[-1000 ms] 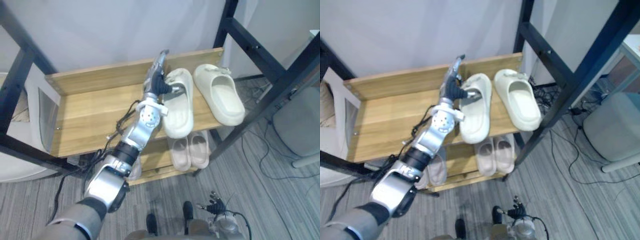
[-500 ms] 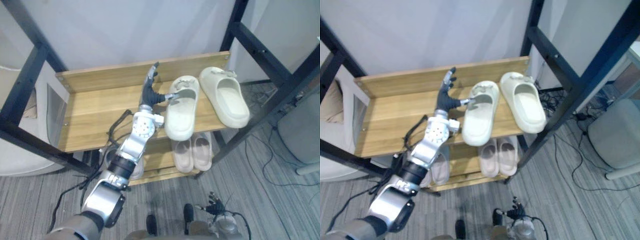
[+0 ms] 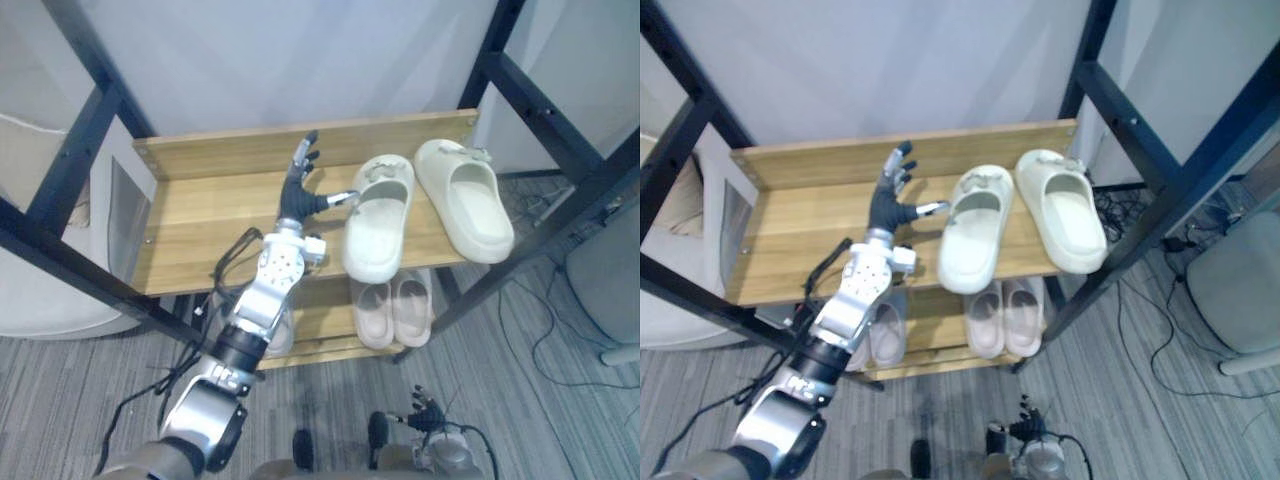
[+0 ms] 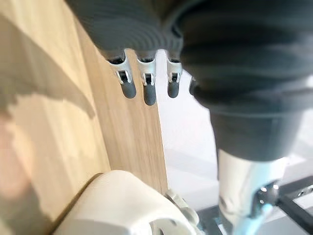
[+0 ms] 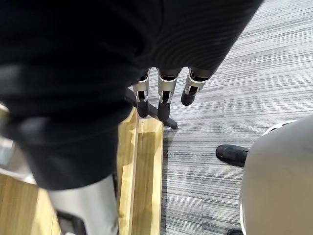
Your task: Organize the slippers on the shoe rack
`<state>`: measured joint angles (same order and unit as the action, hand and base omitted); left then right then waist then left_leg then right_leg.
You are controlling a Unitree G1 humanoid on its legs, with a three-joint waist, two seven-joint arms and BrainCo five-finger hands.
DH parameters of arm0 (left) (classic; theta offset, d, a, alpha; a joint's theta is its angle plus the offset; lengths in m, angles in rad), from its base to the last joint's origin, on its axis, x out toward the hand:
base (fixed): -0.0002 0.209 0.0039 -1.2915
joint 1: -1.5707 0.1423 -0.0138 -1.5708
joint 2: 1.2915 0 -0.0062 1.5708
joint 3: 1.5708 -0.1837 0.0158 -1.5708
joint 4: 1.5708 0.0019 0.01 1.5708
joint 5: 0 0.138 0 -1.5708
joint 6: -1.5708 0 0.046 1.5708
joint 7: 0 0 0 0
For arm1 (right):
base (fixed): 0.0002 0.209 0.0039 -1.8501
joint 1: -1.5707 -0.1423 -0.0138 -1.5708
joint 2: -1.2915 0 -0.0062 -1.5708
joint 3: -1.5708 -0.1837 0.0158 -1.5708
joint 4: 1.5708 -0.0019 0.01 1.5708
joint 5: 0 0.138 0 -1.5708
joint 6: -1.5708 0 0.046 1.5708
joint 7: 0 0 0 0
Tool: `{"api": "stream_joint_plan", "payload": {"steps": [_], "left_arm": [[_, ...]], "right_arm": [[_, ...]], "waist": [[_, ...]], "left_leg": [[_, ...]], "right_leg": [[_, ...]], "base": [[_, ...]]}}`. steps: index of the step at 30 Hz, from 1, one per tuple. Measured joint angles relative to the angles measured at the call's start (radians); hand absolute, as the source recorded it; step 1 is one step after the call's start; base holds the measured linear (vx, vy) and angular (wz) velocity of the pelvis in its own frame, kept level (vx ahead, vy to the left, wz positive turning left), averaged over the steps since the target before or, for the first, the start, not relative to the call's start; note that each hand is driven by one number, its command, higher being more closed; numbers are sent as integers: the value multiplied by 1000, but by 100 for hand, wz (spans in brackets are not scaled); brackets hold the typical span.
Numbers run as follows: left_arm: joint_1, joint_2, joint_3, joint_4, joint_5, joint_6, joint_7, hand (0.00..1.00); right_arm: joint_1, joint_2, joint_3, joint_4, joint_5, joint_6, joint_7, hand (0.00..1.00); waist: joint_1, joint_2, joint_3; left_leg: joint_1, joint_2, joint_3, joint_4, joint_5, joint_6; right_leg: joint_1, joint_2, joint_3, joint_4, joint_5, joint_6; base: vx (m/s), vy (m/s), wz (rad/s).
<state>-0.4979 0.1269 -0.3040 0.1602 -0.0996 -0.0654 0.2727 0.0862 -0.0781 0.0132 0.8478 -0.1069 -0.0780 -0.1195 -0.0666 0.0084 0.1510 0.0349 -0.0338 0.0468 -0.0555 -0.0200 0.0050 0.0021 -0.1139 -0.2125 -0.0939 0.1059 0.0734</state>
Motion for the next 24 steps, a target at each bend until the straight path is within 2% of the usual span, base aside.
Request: {"api": "stream_joint_plan", "payload": {"steps": [3, 8, 15, 24], "left_arm": [[61, 8, -25, -19, -56, -4, -24, 0], [103, 15, -68, -43, -89, -9, -45, 0], [133, 13, -139, -67, -99, -15, -83, 0], [140, 4, -237, -89, -138, -17, -111, 0]], "right_arm": [[0, 0, 2, 12, 0, 7, 0, 0], [-3, -1, 11, 28, 0, 9, 0, 0], [-2, 0, 33, 37, 0, 9, 0, 0], [-6, -2, 51, 49, 0, 9, -1, 0]], "waist": [[11, -7, -4], [16, -12, -8], [18, -24, -23], [20, -22, -31]], "left_leg": [[-1, -1, -1, 3, 0, 0], [-3, -8, -4, 4, 2, 3], [-4, -11, -11, 3, 3, 5], [-4, -12, -18, 2, 3, 5]], "right_leg": [[2, -2, -1, -1, 0, 0], [2, -9, -2, -1, -2, 2], [4, -12, -6, -1, -7, 6], [7, -13, -18, 1, -11, 9]], "base": [[-42, -8, 1], [-43, 2, 2], [-27, 0, 4], [-3, -5, 3]]}}
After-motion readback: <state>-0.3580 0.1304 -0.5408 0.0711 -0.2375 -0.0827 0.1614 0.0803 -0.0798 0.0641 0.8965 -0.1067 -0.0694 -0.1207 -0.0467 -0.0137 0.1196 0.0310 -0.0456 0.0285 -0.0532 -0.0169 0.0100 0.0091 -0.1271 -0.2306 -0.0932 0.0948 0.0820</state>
